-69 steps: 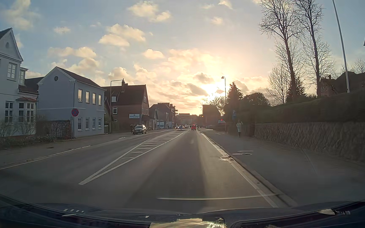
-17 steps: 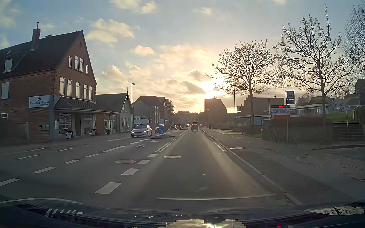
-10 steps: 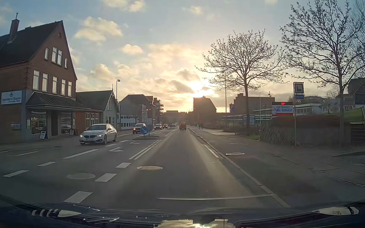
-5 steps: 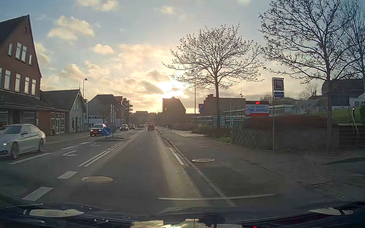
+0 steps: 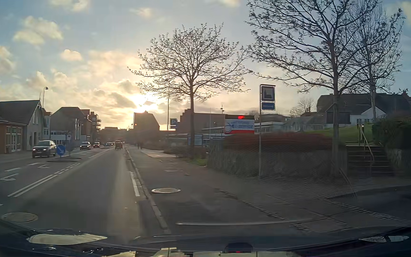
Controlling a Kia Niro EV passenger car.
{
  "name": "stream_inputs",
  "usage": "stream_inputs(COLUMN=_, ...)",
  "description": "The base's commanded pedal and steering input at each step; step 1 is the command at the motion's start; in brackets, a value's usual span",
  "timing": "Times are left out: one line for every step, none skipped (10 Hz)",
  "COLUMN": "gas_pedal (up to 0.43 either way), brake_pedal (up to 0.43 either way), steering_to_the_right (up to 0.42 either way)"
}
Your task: Follow the waypoints while adhering to traffic rules and regulations
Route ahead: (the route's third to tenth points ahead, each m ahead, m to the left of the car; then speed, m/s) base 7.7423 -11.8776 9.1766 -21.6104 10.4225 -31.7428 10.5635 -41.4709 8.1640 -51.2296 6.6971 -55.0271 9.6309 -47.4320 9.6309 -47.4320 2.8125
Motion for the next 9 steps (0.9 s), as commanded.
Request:
stream_inputs(gas_pedal=0.028, brake_pedal=0.000, steering_to_the_right=0.682)
stream_inputs(gas_pedal=0.028, brake_pedal=0.000, steering_to_the_right=0.717)
stream_inputs(gas_pedal=0.028, brake_pedal=0.000, steering_to_the_right=0.769)
stream_inputs(gas_pedal=0.028, brake_pedal=0.000, steering_to_the_right=0.802)
stream_inputs(gas_pedal=0.047, brake_pedal=0.000, steering_to_the_right=0.832)
stream_inputs(gas_pedal=0.047, brake_pedal=0.000, steering_to_the_right=0.846)
stream_inputs(gas_pedal=0.047, brake_pedal=0.000, steering_to_the_right=0.863)
stream_inputs(gas_pedal=0.059, brake_pedal=0.000, steering_to_the_right=0.879)
stream_inputs(gas_pedal=0.079, brake_pedal=0.000, steering_to_the_right=0.891)
